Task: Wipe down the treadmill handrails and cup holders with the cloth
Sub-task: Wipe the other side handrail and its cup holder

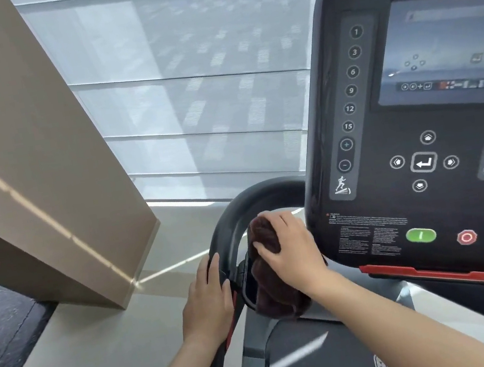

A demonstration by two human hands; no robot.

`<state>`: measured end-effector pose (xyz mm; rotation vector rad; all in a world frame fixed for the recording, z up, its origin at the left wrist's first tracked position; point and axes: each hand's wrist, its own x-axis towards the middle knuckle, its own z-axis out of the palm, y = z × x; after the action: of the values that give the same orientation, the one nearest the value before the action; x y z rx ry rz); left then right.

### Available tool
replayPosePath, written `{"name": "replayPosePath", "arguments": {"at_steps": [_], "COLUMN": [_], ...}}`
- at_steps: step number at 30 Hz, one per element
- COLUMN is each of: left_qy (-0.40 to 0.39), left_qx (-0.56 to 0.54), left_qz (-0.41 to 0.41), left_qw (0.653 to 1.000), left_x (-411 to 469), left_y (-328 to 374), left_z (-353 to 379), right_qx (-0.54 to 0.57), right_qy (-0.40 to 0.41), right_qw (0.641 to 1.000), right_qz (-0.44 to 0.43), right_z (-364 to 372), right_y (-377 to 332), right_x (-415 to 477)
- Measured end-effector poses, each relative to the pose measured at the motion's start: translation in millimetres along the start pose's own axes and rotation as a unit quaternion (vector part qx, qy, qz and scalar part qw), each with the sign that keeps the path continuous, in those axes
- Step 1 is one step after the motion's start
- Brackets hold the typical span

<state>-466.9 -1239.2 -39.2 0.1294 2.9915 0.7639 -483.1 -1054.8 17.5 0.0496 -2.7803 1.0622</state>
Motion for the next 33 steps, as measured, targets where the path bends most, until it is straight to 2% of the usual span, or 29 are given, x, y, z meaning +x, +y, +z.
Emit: {"name": "replayPosePath", "arguments": {"at_steps": [4, 10, 15, 18, 24, 29, 33], "left_qy": [0.02, 0.033, 0.039, 0.038, 0.035, 0.015, -0.012], "left_qx": [-0.076, -0.106, -0.097, -0.118, -0.158, -0.149, -0.133], "left_qz": [-0.006, -0.01, -0.012, -0.013, -0.015, -0.029, -0.093], "left_qw": [0.997, 0.994, 0.994, 0.992, 0.987, 0.988, 0.987], "left_x": [2, 6, 6, 6, 9, -6, -41], "left_y": [-5, -9, -7, -9, -9, -10, -24], "left_z": [1, 5, 5, 4, 0, -8, -6], "right_qx": [-0.083, -0.065, -0.087, -0.104, -0.02, 0.094, 0.105], "right_qy": [-0.077, -0.112, -0.118, -0.136, -0.153, -0.081, -0.07], "right_qw": [0.994, 0.988, 0.988, 0.981, 0.983, 0.991, 0.991], "right_qz": [-0.005, -0.082, -0.04, -0.088, -0.095, -0.049, -0.045], "right_z": [25, 27, 31, 31, 15, -5, 7], "right_y": [-2, 7, -8, -8, -4, -11, -27], "right_x": [9, -3, 27, 12, -26, 2, 36]}}
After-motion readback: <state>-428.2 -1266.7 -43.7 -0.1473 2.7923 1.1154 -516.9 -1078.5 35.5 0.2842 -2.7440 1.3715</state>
